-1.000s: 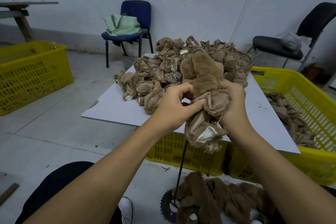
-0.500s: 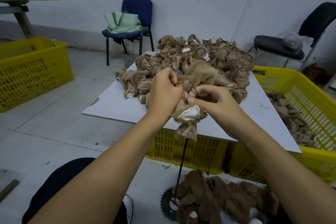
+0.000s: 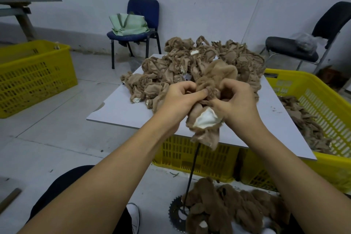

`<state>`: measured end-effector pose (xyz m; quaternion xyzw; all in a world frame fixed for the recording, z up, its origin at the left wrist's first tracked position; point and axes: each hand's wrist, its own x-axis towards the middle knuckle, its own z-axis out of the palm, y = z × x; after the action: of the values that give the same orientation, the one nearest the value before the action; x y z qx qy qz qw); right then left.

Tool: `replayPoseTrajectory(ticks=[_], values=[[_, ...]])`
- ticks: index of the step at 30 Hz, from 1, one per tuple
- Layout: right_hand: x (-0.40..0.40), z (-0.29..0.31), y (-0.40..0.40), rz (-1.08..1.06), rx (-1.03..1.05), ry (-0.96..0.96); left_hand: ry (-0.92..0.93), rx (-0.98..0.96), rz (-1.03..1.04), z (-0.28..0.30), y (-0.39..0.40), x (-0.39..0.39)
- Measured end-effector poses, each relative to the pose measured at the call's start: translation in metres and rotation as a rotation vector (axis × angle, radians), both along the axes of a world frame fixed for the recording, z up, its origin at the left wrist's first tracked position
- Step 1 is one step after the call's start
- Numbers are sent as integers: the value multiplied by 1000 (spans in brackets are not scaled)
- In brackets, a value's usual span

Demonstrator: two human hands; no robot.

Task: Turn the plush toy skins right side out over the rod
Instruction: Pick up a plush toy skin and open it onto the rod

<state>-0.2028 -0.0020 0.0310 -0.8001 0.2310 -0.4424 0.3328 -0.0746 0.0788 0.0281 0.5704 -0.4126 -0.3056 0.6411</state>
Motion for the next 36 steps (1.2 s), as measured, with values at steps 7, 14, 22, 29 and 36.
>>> replayPoseTrajectory(ticks=[7,14,22,29,36], values=[[2,0,0,88,136,19,-283,-71,222,3,0,1],[-5,4,5,361,310,119,-406,-77,422,1,-5,12],[-15,2,6,230,31,-25,-250,-42,85,11,12,14],[-14,0,2,-3,-31,-220,-102,-57,-309,7,22,4],[-5,8,20,177,491,-342,-348,-259,-87,7,22,-2]])
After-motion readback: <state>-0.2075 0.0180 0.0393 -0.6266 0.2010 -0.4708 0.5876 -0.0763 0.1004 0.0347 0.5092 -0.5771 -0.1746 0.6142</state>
